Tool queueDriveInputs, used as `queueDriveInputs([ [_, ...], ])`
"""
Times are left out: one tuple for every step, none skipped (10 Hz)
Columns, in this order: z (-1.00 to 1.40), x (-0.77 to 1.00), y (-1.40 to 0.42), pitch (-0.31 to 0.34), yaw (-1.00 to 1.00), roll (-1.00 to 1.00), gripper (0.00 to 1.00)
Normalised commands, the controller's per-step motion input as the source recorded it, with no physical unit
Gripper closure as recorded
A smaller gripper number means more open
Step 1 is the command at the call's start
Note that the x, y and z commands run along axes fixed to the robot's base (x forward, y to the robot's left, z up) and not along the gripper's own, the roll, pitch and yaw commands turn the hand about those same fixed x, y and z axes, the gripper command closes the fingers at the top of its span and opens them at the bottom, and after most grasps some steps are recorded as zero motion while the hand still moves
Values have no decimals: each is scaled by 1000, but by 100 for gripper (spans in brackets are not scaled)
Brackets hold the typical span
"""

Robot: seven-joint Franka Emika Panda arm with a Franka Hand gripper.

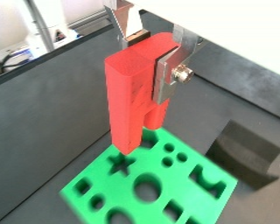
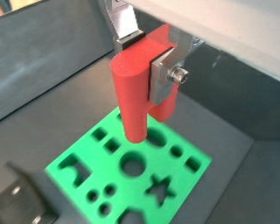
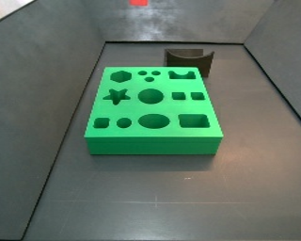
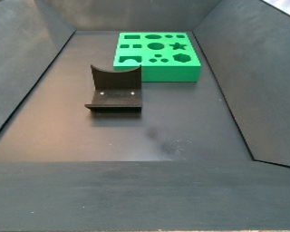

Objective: Pick up the square-circle object. Move up. Move to above the board. Insert the square-circle object.
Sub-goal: Move to above the board, then insert the square-circle object.

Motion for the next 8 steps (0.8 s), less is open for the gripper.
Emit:
queueDriveInputs([
  [158, 82, -686, 123, 6, 10, 100],
  [97, 90, -402, 132, 10, 15, 100],
  [62, 88, -239, 120, 11, 20, 100],
  [-286, 0, 0, -20, -1000, 0, 100],
  [-320, 0, 0, -7, -1000, 0, 100],
  [-351, 0, 0, -9, -1000, 0, 100],
  [-514, 0, 0, -26, -1000, 0, 100],
  [-569, 0, 0, -59, -1000, 0, 100],
])
